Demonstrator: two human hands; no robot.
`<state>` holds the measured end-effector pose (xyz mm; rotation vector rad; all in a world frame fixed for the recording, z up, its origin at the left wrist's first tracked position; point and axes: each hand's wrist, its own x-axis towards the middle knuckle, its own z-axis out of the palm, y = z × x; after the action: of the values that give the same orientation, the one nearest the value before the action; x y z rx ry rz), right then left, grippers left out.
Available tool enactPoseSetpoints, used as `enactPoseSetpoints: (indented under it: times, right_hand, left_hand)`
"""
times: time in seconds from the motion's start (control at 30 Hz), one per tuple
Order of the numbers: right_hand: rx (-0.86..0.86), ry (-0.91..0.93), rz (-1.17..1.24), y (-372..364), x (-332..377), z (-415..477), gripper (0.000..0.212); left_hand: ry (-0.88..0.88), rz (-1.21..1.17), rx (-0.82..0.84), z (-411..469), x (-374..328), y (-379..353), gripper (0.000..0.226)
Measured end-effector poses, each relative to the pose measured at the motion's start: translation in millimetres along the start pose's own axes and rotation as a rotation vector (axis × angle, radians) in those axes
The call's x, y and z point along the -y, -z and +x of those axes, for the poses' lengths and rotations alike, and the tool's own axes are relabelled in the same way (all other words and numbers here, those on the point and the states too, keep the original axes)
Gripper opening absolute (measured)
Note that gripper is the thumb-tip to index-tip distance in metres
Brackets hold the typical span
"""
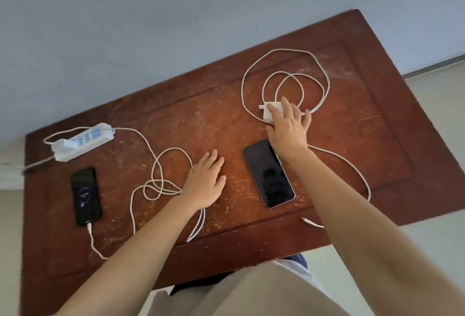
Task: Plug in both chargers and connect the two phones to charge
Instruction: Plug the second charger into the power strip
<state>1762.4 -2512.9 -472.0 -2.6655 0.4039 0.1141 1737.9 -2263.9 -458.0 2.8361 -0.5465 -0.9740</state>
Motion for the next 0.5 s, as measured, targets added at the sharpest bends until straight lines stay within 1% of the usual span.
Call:
enactPoseSetpoints:
  times: [0.03,0.1,0.17,0.23,0.37,0.5]
  right_hand:
    - [-0.029,0.004,-0.005,2,-1,0,0.051]
    - [-0.037,0.006,-0.021,6,-1,-1,0.046]
    - [-0.014,0.030,-0.032,14,3,-2,0.047]
    - [-0.046,0.052,0.027,26,17,-1,0.049]
    - [-0.154,0.112,0.271,52,67,-1,0.054]
    - [-0.217,0.234,0.363,61,119,-4,0.057]
  left_hand:
    - [0.012,-0.011,0.006,0,-1,3,0.058]
    - [0.030,-0.020,0.016,0,-3,7,0.056]
    - [0.036,-0.012,0.029,-1,-5,11,0.055]
    - [0.036,-0.011,0.028,-1,-5,15,0.055]
    - [0.060,-0.002,-0.082,-4,9,29,0.056]
    - [0.113,-0.023,-0.208,-15,40,53,0.056]
